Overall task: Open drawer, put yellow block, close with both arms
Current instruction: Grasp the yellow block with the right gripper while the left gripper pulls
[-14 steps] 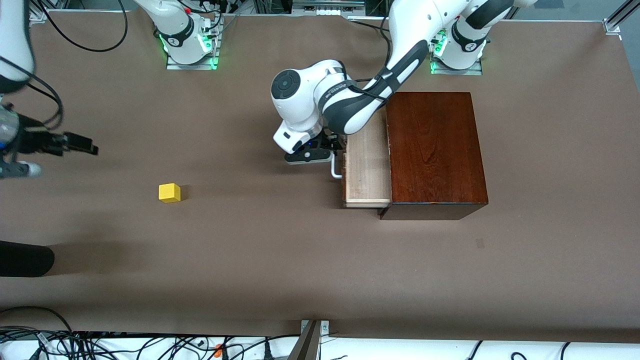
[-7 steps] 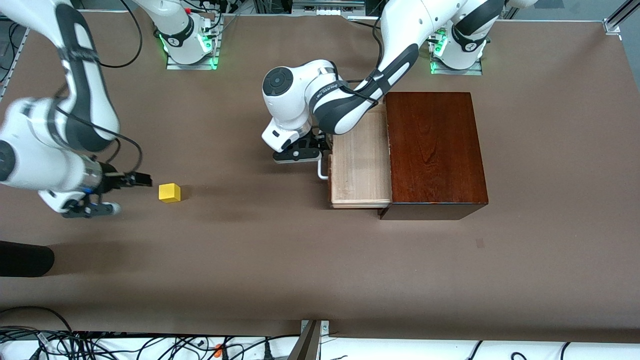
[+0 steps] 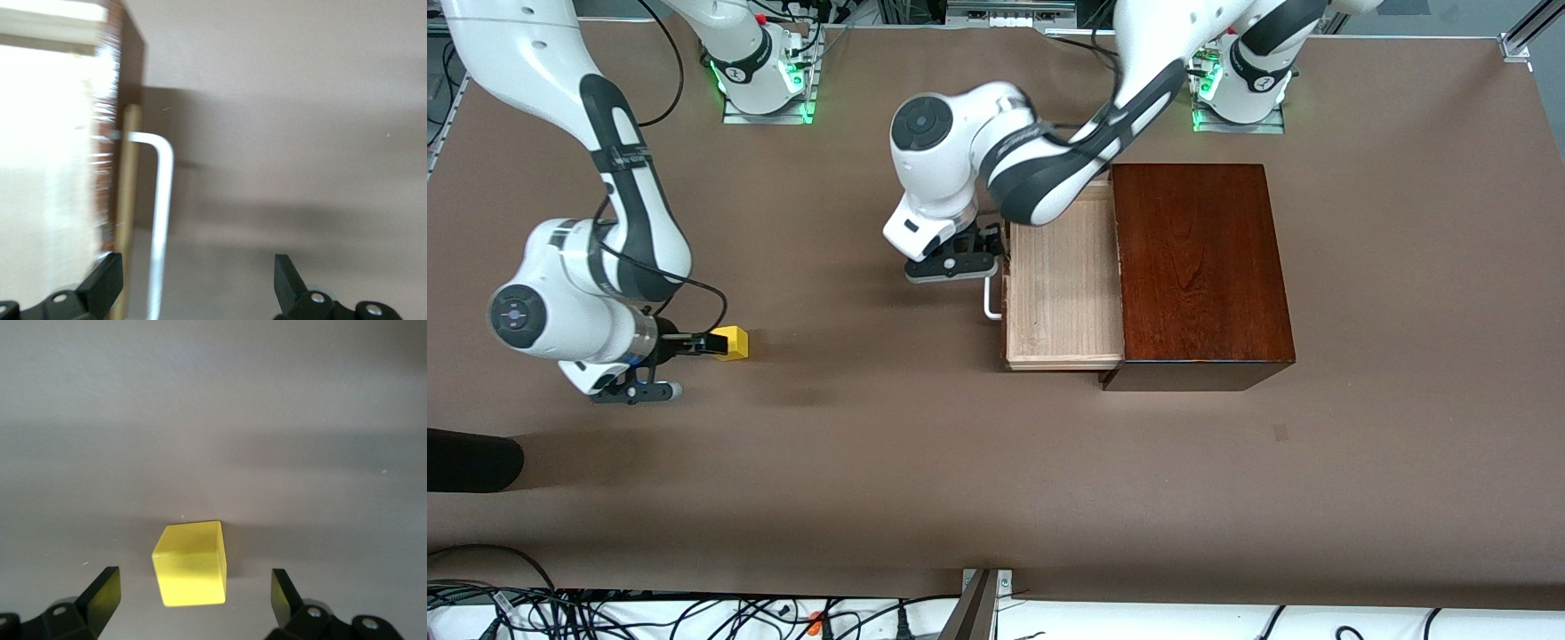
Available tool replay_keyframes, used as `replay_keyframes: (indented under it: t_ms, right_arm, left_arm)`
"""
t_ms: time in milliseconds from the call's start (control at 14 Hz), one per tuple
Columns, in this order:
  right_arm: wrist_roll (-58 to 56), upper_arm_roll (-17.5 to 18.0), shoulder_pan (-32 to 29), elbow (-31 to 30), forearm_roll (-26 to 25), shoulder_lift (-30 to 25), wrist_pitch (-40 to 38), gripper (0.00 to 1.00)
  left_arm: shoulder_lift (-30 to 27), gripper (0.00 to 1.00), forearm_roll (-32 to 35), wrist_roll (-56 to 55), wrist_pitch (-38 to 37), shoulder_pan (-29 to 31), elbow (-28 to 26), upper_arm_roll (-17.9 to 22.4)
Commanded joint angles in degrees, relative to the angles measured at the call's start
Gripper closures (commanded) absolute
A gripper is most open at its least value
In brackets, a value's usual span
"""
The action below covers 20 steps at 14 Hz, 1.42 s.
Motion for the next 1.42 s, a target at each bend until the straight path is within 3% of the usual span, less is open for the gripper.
replay_keyframes:
  t_ms: [0, 142, 427, 641, 783, 854, 1068, 1139, 1211, 1353]
  right_arm:
    - [2.6, -0.2, 1.9, -3.1, 0.6, -0.3, 2.6, 0.00]
    - [4.5, -0.2, 2.7, -4.0, 0.6, 0.4, 4.4, 0.00]
    - [3.5, -0.4, 2.9, -6.3, -1.0, 0.7, 7.8, 0.00]
    - [3.5, -0.4, 3.4, -7.2, -2.6, 1.1, 8.3, 0.00]
    - [3.4, -0.5, 3.6, -7.8, -4.2, 1.5, 9.7, 0.02]
    - [3.4, -0.5, 3.7, -8.4, -4.8, 1.9, 11.2, 0.11]
    - [3.3, -0.5, 3.8, -9.3, -5.7, 1.6, 13.0, 0.63]
    - [2.8, -0.4, 3.8, -9.2, -5.7, 1.3, 12.8, 0.76]
    - [2.7, -0.3, 4.1, -8.8, -5.6, 0.5, 12.6, 0.83]
    - [3.3, -0.3, 4.8, -7.6, -5.5, -2.0, 8.4, 0.84]
  left_arm:
    - [-11.8, 0.00, -4.3, 5.1, -2.7, 9.4, -10.0, -4.4]
    - [-17.7, 0.00, -6.1, 9.8, -2.9, 18.6, -15.4, -9.2]
    - [-21.5, 0.00, -6.8, 14.6, -4.8, 34.7, -17.0, -18.1]
    - [-22.2, 0.00, -6.8, 18.3, -7.5, 42.9, -17.0, -22.2]
    - [-23.3, 0.00, -7.0, 23.6, -8.5, 48.0, -17.0, -22.9]
    - [-23.6, 0.00, -7.9, 25.6, -8.6, 49.1, -17.0, -22.2]
    - [-26.4, 0.00, -9.5, 32.4, -9.7, 48.6, -17.3, -15.2]
    - [-27.6, 0.00, -11.5, 36.0, -9.9, 48.5, -18.1, -12.9]
    - [-29.9, 0.00, -13.3, 40.5, -9.9, 48.3, -19.6, -9.6]
    - [-34.5, 0.00, -18.0, 47.7, -9.8, 43.9, -22.7, 0.4]
